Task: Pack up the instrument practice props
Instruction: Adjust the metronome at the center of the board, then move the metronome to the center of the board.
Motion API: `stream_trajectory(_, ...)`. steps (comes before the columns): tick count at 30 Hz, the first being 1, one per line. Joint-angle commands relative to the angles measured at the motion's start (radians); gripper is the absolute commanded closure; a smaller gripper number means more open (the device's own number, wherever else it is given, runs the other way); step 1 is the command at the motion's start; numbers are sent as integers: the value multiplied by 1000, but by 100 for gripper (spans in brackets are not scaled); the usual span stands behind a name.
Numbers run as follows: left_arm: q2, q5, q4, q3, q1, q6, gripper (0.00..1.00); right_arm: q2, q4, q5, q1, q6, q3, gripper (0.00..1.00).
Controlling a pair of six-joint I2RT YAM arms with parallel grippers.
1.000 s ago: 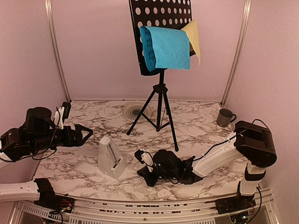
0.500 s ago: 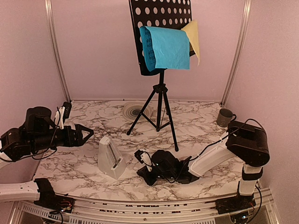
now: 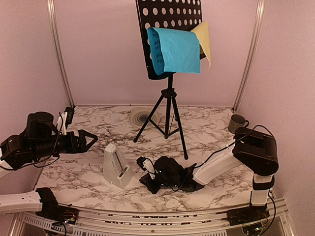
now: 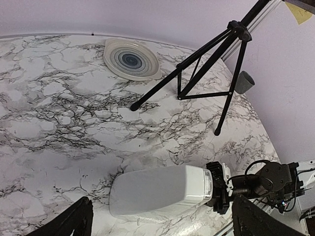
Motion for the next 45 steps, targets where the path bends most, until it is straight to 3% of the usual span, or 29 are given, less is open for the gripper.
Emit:
stream_trajectory(1,-10,16,-6,16,37,2,1,38,-44,10,51,-99,96,85)
stream_trajectory(12,6,65,-38,42,102,7,1,191,-144,7,61,-109,307,79)
stream_trajectory(26,24,82,-37,38,105,-6,1,389,-211,-103,-49,-100,584,77)
stream_trajectory(45,7,106,-49,44,106,-12,1,203,-129,-122,-48,-126,435,75)
